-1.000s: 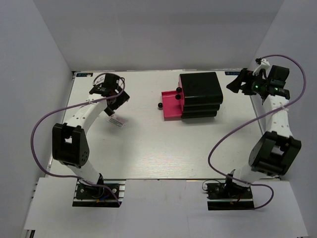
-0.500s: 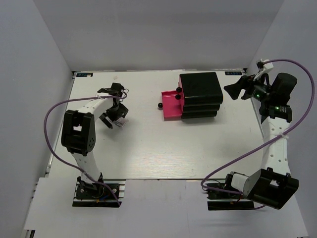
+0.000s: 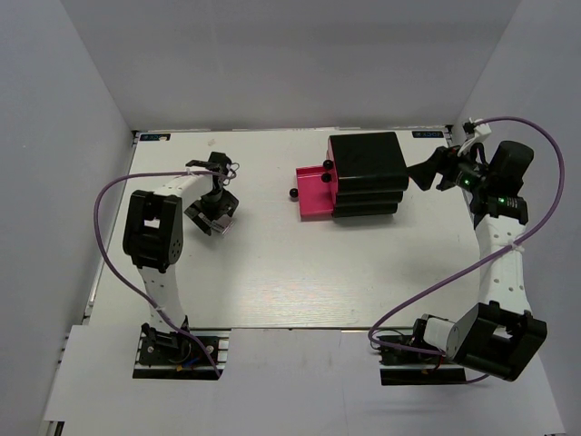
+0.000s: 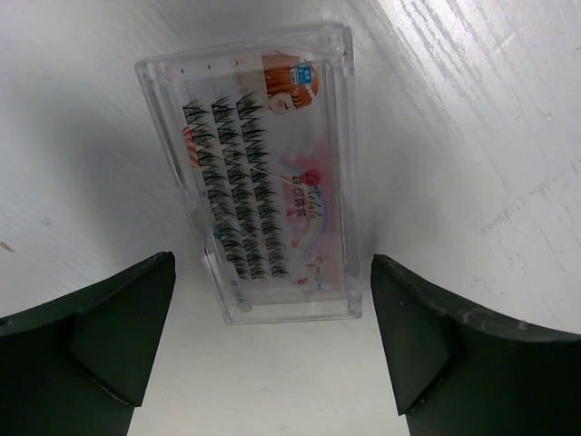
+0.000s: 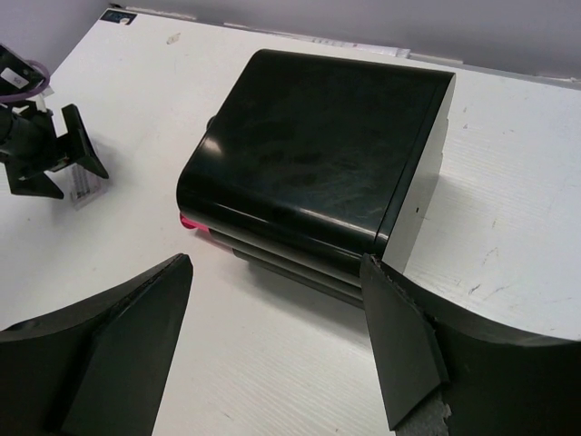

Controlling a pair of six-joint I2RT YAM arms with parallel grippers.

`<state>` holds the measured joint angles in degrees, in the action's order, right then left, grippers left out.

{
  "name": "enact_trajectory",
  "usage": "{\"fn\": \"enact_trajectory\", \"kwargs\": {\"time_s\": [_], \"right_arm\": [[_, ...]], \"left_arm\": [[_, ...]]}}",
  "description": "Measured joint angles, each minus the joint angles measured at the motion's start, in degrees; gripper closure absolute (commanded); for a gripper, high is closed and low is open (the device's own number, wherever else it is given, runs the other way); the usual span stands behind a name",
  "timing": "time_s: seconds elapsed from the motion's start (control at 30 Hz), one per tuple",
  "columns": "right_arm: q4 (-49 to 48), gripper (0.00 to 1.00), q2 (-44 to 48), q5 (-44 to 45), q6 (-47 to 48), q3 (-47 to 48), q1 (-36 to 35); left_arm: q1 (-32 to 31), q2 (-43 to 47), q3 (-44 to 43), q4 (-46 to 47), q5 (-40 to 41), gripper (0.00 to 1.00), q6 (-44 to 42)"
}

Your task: Organize the makeup

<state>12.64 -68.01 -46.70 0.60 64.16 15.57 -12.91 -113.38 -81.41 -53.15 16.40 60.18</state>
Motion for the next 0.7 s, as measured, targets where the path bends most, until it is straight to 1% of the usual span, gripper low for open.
{"fn": "enact_trajectory", "kwargs": {"time_s": [0.17,0.23,0.27,0.37,0.4,0.5,0.53,0.6,0.63,0.67,0.7], "right_arm": [[-0.4,0.2,0.0,-0.3,-0.1,-0.9,-0.1],[-0.5,0.2,0.0,-0.4,-0.1,-1.0,-0.2],[-0.5,0.2,0.0,-0.4,-0.2,-1.0,-0.2],[-0.7,0.21,0.0,-0.5,-0.2,-1.0,-0.2],[-0.7,0.21,0.0,-0.6,-0.2,-1.0,-0.2],[-0.8,0.22,0.0,-0.9,-0.2,-1.1,-0.2],[-0.8,0.23,0.0,-1.0,-0.2,-1.1,-0.2],[-0.8,0.24,0.0,-1.1,-0.2,-1.1,-0.2],[-0.8,0.25,0.0,-1.3,-0.2,-1.1,-0.2],[-0.8,0.27,0.0,-1.4,-0.2,-1.1,-0.2],[-0.9,0.27,0.0,-1.5,-0.2,-1.1,-0.2]], "left_arm": [[0.2,-0.7,-0.1,0.4,-0.2,0.03,0.3],[0.4,-0.9,-0.1,0.6,-0.4,0.1,0.6],[0.5,-1.0,-0.1,0.8,-0.5,0.19,0.7],[0.7,-1.0,0.3,2.0,-0.9,0.31,0.8],[0.8,-0.9,0.5,2.4,-0.9,0.37,0.7],[0.8,0.2,2.0,3.9,-0.9,0.49,-0.2],[0.8,0.6,2.6,4.5,-1.0,0.55,-0.6],[0.8,1.5,3.6,5.7,-1.3,0.64,-1.9],[0.8,1.7,4.0,6.3,-1.7,0.71,-2.8],[0.6,2.2,4.3,7.3,-2.6,0.74,-4.6],[0.5,2.5,4.3,7.9,-3.3,0.77,-5.7]]}}
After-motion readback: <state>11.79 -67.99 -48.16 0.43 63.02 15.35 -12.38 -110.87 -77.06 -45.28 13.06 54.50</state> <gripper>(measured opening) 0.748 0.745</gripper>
